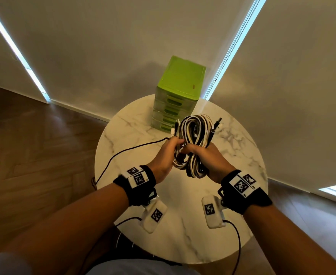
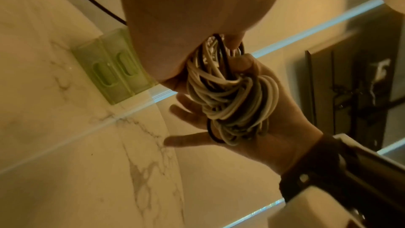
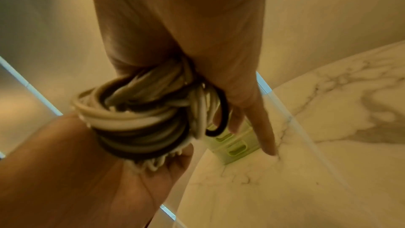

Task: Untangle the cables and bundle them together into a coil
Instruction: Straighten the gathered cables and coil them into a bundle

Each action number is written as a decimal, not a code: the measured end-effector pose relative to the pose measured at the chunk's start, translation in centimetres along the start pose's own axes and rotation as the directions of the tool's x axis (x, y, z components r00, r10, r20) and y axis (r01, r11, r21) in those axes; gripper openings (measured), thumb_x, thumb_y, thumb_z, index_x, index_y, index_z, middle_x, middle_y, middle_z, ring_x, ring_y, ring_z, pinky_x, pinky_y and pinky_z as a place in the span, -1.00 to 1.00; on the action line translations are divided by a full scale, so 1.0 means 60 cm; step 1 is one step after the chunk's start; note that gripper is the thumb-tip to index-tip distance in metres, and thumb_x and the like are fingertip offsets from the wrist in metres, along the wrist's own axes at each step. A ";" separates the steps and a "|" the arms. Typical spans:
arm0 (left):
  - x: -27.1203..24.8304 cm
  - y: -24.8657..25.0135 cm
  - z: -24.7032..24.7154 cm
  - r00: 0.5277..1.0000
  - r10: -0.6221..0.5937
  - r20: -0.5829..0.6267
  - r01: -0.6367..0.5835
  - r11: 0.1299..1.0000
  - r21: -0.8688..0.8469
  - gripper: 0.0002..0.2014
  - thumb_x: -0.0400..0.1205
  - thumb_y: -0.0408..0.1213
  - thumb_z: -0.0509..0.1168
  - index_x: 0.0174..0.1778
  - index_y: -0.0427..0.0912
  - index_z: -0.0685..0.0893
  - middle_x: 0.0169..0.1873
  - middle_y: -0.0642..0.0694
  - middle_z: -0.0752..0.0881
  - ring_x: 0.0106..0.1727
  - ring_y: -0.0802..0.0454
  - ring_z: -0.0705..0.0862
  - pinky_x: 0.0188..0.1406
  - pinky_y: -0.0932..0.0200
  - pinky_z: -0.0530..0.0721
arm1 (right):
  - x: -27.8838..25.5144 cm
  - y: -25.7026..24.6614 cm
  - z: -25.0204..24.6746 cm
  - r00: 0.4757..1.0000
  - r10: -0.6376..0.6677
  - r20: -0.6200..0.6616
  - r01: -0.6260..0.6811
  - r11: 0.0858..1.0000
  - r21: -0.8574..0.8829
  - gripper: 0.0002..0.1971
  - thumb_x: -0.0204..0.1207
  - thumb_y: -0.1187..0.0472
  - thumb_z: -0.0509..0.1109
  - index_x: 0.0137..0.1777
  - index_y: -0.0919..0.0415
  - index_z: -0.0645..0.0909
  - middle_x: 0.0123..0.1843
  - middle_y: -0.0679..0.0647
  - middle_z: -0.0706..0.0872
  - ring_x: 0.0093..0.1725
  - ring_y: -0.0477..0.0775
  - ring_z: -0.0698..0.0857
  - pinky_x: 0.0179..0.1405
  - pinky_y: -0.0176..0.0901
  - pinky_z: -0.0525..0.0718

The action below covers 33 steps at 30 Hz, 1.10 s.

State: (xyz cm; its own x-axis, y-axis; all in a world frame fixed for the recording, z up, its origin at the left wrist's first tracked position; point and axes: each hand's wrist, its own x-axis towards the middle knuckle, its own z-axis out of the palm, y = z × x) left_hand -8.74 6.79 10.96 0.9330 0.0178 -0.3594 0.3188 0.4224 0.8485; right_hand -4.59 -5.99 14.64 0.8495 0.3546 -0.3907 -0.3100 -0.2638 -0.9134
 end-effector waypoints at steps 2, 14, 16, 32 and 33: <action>-0.004 0.000 0.002 1.000 0.000 0.021 -0.001 0.998 0.060 -0.60 0.80 -0.13 0.01 0.16 -0.18 0.75 0.01 -0.17 0.82 0.09 -0.02 0.76 0.03 0.14 0.71 | -0.003 0.006 -0.001 0.996 0.033 0.078 -0.038 0.997 0.063 -0.82 0.51 0.36 0.43 0.09 0.34 0.74 -0.16 0.20 0.80 -0.15 0.15 0.78 -0.20 -0.01 0.78; -0.010 0.038 -0.034 0.981 -0.045 0.188 -0.105 0.690 0.716 -0.09 0.60 0.51 -0.28 0.61 -0.04 0.46 0.48 -0.21 0.61 0.53 -0.09 0.54 0.64 -0.17 0.37 | -0.002 0.013 -0.005 0.899 0.187 0.396 -0.210 0.978 0.016 -0.77 0.50 0.38 0.53 0.13 0.42 0.69 -0.09 0.37 0.72 -0.11 0.32 0.71 -0.14 0.09 0.72; 0.008 0.038 -0.064 0.971 0.019 0.239 -0.177 0.728 0.663 -0.09 0.51 0.60 -0.07 0.41 -0.06 0.66 0.26 -0.08 0.78 0.31 0.07 0.72 0.46 -0.14 0.60 | -0.001 0.013 -0.002 0.913 0.166 0.373 -0.173 0.985 -0.014 -0.82 0.48 0.41 0.55 0.06 0.33 0.69 -0.15 0.31 0.74 -0.19 0.26 0.75 -0.24 0.04 0.73; 0.030 0.017 -0.068 0.980 0.074 0.184 -0.194 0.544 0.816 0.25 0.23 0.76 -0.43 0.60 -0.01 0.41 0.39 -0.19 0.66 0.38 -0.12 0.63 0.53 -0.23 0.45 | 0.024 0.019 0.011 0.915 0.196 0.353 -0.201 0.979 -0.024 -0.81 0.51 0.45 0.48 0.11 0.41 0.69 -0.18 0.34 0.73 -0.24 0.26 0.75 -0.20 0.09 0.77; 0.032 0.020 -0.069 0.975 0.096 0.198 -0.216 0.598 0.772 0.12 0.33 0.74 -0.28 0.53 -0.02 0.46 0.30 -0.15 0.72 0.29 -0.05 0.69 0.44 -0.18 0.58 | 0.026 0.021 0.011 0.920 0.202 0.337 -0.206 0.978 -0.025 -0.83 0.50 0.43 0.49 0.07 0.39 0.69 -0.20 0.34 0.72 -0.26 0.27 0.74 -0.16 0.13 0.76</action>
State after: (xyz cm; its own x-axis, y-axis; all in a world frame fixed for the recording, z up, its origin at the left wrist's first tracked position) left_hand -7.27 11.11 9.70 0.9737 -0.1221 -0.1922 0.1182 -0.4505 0.8849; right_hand -3.93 -5.20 12.83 0.5746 0.5752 -0.5822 -0.4674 -0.3534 -0.8103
